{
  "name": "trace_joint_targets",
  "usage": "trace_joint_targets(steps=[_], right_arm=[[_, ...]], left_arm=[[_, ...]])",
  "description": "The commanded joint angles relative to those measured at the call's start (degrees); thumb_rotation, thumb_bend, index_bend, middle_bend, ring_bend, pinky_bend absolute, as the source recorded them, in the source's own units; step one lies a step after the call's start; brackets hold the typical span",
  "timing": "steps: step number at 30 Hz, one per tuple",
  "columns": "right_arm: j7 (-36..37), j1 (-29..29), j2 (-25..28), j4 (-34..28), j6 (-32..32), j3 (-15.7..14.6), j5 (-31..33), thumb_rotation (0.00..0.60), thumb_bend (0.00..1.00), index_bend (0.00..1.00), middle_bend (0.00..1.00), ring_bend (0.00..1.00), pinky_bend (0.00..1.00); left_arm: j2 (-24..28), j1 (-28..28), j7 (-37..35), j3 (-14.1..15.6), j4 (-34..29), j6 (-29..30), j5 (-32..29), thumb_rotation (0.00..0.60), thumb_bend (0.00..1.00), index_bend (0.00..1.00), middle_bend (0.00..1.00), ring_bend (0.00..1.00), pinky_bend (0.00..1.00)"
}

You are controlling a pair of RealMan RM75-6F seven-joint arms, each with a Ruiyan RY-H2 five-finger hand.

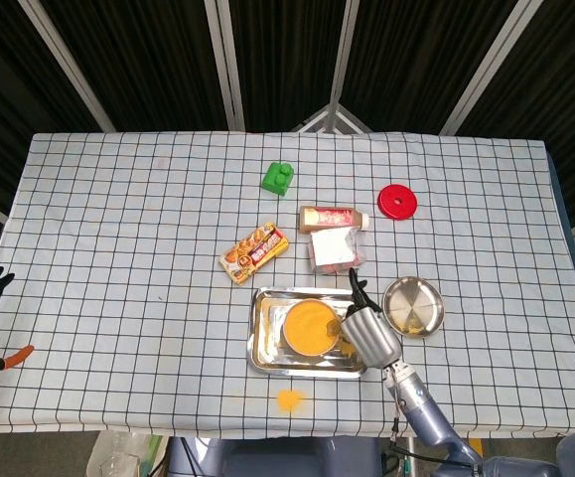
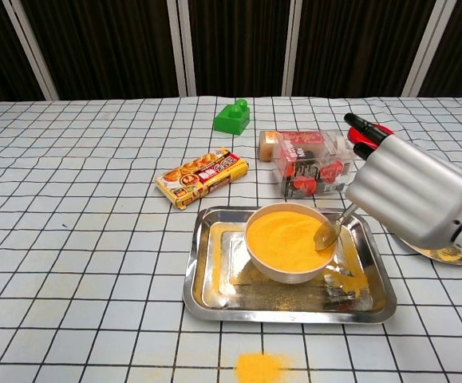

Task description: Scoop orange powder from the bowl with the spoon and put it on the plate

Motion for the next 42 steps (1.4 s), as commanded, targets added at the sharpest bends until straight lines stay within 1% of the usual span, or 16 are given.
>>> trace_joint_targets(steps=[1,11,21,25,31,37,42], right_arm=[[0.33,-0.02,-0.63,0.0,0.01,-0.11,-0.94,0.6,0.87,0.75,0.67,0.31,0.0],[1.06,-0.57,-2.73,-1.28,0.13,-0.04,-2.78,0.6,0.87,0.75,0.67,0.31,0.0],[0.66,-0.52,-1.38,-0.55,1.08,2.6,-3.68,0.6,0.87,0.75,0.67,0.31,0.0],[0.39,-0.51,-0.84,1.15,1.23,2.51,-5.05,0.6,0.87,0.75,0.67,0.31,0.0],[-0.08,-0.07,-1.81,5.03,1.09,1.73,-7.98,0.6,0.87,0.75,0.67,0.31,0.0],[-0.88,0.05,-2.85,7.77,1.01,2.1,-9.09,0.6,0.87,0.75,0.67,0.31,0.0],[-2.12,0.07,-3.42,10.02,0.9,3.01,-9.34,0.6,0.87,0.75,0.67,0.31,0.0]], left_arm=[[0.0,-0.01,-0.03,0.0,0.0,-0.04,-0.03,0.6,0.01,0.0,0.0,0.0,0.0],[0.0,0.0,-0.1,0.01,0.01,-0.02,0.01,0.6,0.01,0.0,0.0,0.0,0.0],[-0.03,0.01,-0.05,0.13,0.01,-0.05,0.18,0.6,0.01,0.0,0.0,0.0,0.0],[-0.05,0.0,0.01,0.1,-0.05,-0.01,0.17,0.6,0.01,0.0,0.0,0.0,0.0],[-0.07,0.06,0.06,0.19,-0.08,0.07,0.31,0.6,0.01,0.0,0.0,0.0,0.0],[-0.01,0.03,-0.24,0.2,-0.05,0.01,0.34,0.6,0.01,0.0,0.0,0.0,0.0],[0.01,-0.01,-0.28,0.39,-0.04,-0.08,0.67,0.6,0.01,0.0,0.0,0.0,0.0]])
